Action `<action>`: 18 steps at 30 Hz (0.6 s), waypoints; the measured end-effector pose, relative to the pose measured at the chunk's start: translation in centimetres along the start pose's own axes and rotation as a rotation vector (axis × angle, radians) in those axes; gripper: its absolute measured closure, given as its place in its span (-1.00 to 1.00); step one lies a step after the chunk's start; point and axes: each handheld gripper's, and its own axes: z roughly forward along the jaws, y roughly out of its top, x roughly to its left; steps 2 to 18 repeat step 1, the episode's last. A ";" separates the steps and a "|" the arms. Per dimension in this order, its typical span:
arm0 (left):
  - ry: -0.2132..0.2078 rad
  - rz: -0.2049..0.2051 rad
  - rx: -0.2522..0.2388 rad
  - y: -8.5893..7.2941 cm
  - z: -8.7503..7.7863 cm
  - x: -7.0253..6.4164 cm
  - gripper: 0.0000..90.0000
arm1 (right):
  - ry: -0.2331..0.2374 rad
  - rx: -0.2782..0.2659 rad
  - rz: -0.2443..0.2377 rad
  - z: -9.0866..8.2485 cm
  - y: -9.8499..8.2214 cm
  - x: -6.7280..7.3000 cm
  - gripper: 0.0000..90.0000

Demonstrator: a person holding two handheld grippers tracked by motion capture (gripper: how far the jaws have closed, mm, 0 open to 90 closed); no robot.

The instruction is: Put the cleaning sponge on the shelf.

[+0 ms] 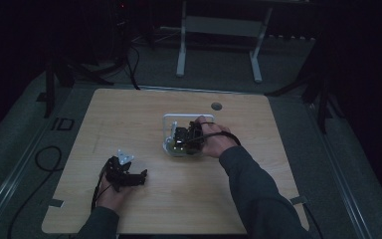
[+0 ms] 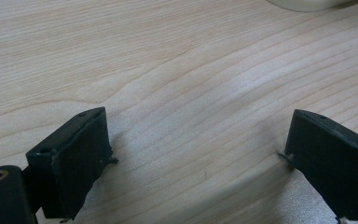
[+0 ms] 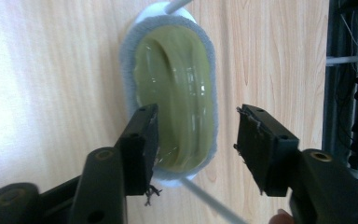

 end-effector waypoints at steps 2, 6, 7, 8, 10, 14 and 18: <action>0.000 -0.001 -0.001 0.0 0.0 0.0 -0.85 | 0.002 -0.012 0.005 -0.4 -0.1 0.2 0.00; 0.000 -0.001 -0.001 0.0 0.0 0.0 -0.85 | 0.002 -0.012 0.005 -0.4 -0.1 0.2 0.00; 0.000 -0.001 -0.001 0.0 0.0 0.0 -0.85 | 0.002 -0.012 0.005 -0.4 -0.1 0.2 0.00; 0.000 -0.001 -0.001 0.0 0.0 0.0 -0.85 | 0.002 -0.012 0.005 -0.4 -0.1 0.2 0.00; 0.000 -0.001 -0.001 0.0 0.0 0.0 -0.85 | 0.002 -0.012 0.005 -0.4 -0.1 0.2 0.00; 0.000 -0.001 -0.001 0.0 0.0 0.0 -0.85 | 0.002 -0.012 0.005 -0.4 -0.1 0.2 0.00; 0.000 -0.001 -0.001 0.0 0.0 0.0 -0.85 | 0.002 -0.012 0.005 -0.4 -0.1 0.2 0.00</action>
